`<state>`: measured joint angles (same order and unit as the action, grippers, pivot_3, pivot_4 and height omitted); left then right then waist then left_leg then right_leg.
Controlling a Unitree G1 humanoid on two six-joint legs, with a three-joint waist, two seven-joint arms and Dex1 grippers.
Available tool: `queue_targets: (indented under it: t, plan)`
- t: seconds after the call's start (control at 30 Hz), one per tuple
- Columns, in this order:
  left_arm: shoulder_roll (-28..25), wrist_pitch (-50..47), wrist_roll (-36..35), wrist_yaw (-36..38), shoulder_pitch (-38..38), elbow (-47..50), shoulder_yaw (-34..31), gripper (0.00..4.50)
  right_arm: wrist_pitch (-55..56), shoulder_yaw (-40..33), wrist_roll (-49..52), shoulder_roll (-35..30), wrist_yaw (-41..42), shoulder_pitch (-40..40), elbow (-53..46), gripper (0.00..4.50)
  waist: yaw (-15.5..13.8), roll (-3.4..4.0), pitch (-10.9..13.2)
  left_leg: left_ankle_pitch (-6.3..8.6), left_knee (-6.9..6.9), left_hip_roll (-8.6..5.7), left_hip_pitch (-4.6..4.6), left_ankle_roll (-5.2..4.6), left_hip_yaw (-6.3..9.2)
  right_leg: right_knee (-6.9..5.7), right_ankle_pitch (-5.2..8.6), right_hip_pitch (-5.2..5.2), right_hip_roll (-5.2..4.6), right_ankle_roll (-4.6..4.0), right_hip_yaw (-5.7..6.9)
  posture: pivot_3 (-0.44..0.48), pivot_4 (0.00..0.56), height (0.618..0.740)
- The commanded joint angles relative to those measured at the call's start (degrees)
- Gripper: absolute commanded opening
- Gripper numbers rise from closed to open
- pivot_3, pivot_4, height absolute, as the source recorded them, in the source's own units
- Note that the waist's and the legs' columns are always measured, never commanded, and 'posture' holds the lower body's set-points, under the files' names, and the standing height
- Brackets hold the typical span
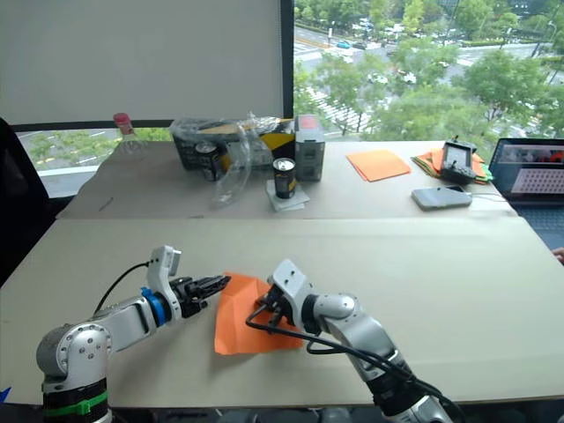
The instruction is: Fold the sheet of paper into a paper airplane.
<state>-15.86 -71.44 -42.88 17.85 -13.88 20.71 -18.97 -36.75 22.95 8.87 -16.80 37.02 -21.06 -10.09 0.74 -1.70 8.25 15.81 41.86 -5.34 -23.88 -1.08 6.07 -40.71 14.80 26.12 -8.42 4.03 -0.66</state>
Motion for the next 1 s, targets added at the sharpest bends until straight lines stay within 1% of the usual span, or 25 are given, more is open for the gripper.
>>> queue_targets:
  t: [0.03, 0.07, 0.13, 0.27, 0.4, 0.57, 0.67, 0.73, 0.8, 0.87, 0.97, 1.0]
  plan:
    - [-1.9, 1.9, -0.1, 1.8, -3.0, -2.1, 1.8, 0.34, 0.4, -0.2, -0.8, -0.1, -0.5, 0.1, 0.4, 0.0, 0.0, 0.0, 0.0, 0.0, 0.0, 0.0, 0.0, 0.0, 0.0, 0.0, 0.0, 0.0, 0.0, 0.0, 0.0, 0.0, 0.15, 0.67]
    - [-2.4, 2.2, -0.1, 2.4, -3.5, -2.8, 2.4, 0.01, 0.6, -0.5, -0.8, -0.2, -0.4, 0.1, 0.6, 0.0, 0.0, 0.0, 0.0, 0.0, 0.0, 0.0, 0.0, 0.0, 0.0, 0.0, 0.0, 0.0, 0.0, 0.0, 0.01, 0.0, 0.15, 0.67]
    - [-3.3, 2.8, 0.0, 3.7, -4.4, -3.9, 3.7, 0.01, 1.3, -0.6, -1.5, -1.3, -0.1, -0.1, 0.8, 0.0, 0.0, 0.0, 0.0, 0.0, 0.0, 0.0, 0.0, 0.0, 0.0, 0.0, 0.0, 0.01, 0.0, 0.0, 0.0, 0.0, 0.15, 0.67]
    - [-4.6, 6.4, 1.5, 5.8, -7.8, -7.0, 6.9, 0.01, 2.2, -5.0, -1.3, -2.5, -1.4, -2.0, -0.2, 0.0, -0.2, -0.03, 0.0, 0.0, 0.0, -0.03, -0.01, 0.0, 0.0, 0.03, 0.0, -0.01, -0.02, 0.0, 0.0, 0.0, 0.15, 0.67]
    - [-8.3, 15.7, 7.4, 11.9, -11.0, -10.4, 13.8, 0.01, 2.7, -8.9, -1.2, -3.9, -2.7, -4.5, -1.0, 0.0, -0.2, -0.06, 0.1, -0.05, 0.05, -0.06, -0.25, 0.06, 0.01, 0.02, -0.05, 0.17, -0.02, -0.07, 0.02, 0.0, 0.15, 0.67]
    - [-9.9, 26.7, 14.0, 16.7, -13.7, -13.8, 19.6, 0.01, 2.1, -10.9, -1.0, -4.0, -3.7, -5.5, -1.9, 0.0, 0.1, -0.06, 0.1, -0.03, -0.02, -0.04, -0.33, 0.04, 0.01, 0.14, -0.05, 0.24, -0.02, -0.08, 0.02, 0.0, 0.15, 0.67]
    - [-10.2, 31.0, 16.6, 18.9, -13.3, -13.9, 22.5, 0.01, 1.9, -10.9, -0.8, -3.4, -4.2, -4.8, -2.2, 0.0, 0.1, -0.06, 0.1, -0.03, -0.02, -0.04, -0.41, 0.04, -0.01, 0.2, -0.05, 0.29, -0.03, -0.07, 0.0, 0.0, 0.15, 0.67]
    - [-11.3, 35.9, 20.8, 20.2, -12.8, -14.6, 25.5, 0.01, 1.6, -10.3, -0.8, -3.0, -4.3, -3.7, -2.5, 0.0, 0.0, -0.05, 0.1, -0.01, -0.01, -0.04, -0.42, 0.0, 0.0, 0.28, -0.05, 0.27, -0.03, -0.08, 0.01, 0.0, 0.15, 0.67]
    - [-9.4, 36.6, 20.7, 18.8, -12.3, -15.6, 24.7, 0.01, 0.9, -8.5, -1.5, -3.4, -3.7, -2.5, -2.8, 0.0, 0.0, -0.05, 0.1, 0.0, -0.01, -0.05, -0.42, -0.02, 0.0, 0.32, -0.06, 0.25, -0.03, -0.08, 0.02, 0.0, 0.15, 0.67]
    - [-8.5, 37.8, 21.7, 18.4, -11.7, -16.3, 24.8, 0.01, 1.2, -5.8, -3.7, -5.2, -2.8, -1.6, -2.8, 0.0, 0.0, -0.05, 0.1, 0.02, -0.01, -0.05, -0.41, -0.06, 0.0, 0.36, -0.06, 0.21, -0.03, -0.07, 0.02, 0.0, 0.15, 0.67]
    - [-8.9, 40.8, 25.0, 19.0, -10.3, -16.1, 26.8, 0.01, 1.8, -4.8, -4.8, -5.9, -3.0, -0.1, -2.4, 0.0, 0.1, -0.05, 0.1, 0.03, -0.01, -0.06, -0.41, -0.07, 0.0, 0.38, -0.07, 0.21, -0.03, -0.05, 0.03, 0.0, 0.15, 0.67]
    - [-9.5, 42.4, 26.8, 19.6, -9.5, -15.4, 28.6, 0.01, 2.0, -4.9, -4.8, -6.0, -3.1, 0.5, -2.1, 0.0, 0.1, -0.05, 0.1, 0.03, -0.01, -0.06, -0.4, -0.07, -0.01, 0.37, -0.07, 0.21, -0.03, -0.05, 0.02, 0.0, 0.15, 0.67]
